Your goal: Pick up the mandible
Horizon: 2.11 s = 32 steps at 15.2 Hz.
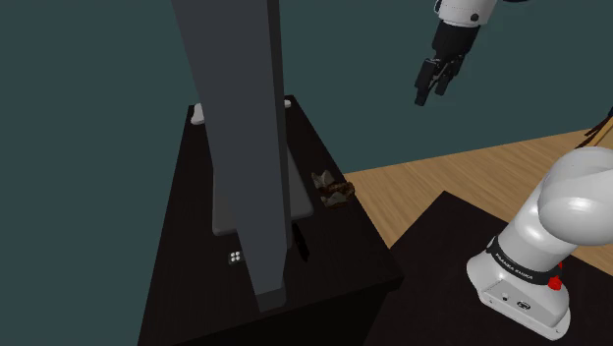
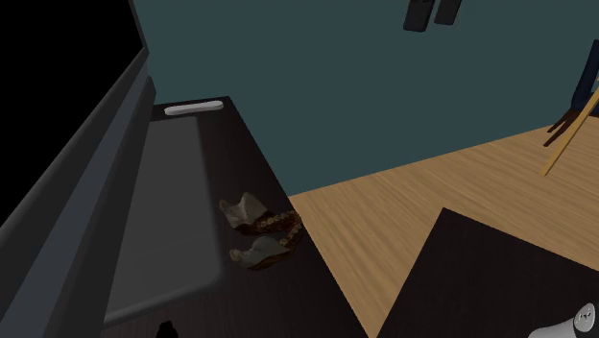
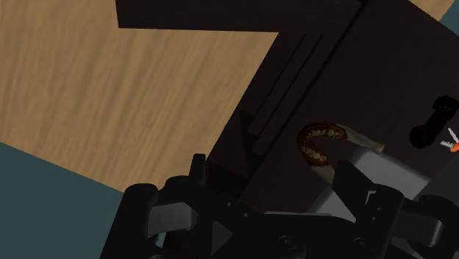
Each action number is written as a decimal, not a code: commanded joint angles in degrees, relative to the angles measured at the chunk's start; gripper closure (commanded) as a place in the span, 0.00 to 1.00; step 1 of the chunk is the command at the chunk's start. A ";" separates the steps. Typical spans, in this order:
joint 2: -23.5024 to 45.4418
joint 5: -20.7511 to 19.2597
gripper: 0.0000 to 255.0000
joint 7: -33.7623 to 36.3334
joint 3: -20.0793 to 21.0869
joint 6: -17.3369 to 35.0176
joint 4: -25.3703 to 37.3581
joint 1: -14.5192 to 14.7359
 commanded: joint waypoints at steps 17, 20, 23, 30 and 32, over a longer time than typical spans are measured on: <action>25.82 1.92 0.00 4.86 7.47 29.22 -4.60 4.40; 32.22 1.20 0.00 6.19 8.88 34.03 -3.28 4.87; 38.86 -0.16 0.00 7.85 10.17 38.36 -1.29 5.27; 48.93 -3.53 0.00 10.99 11.17 45.13 1.45 5.99; 50.24 -4.14 0.00 11.47 11.07 46.67 1.19 6.01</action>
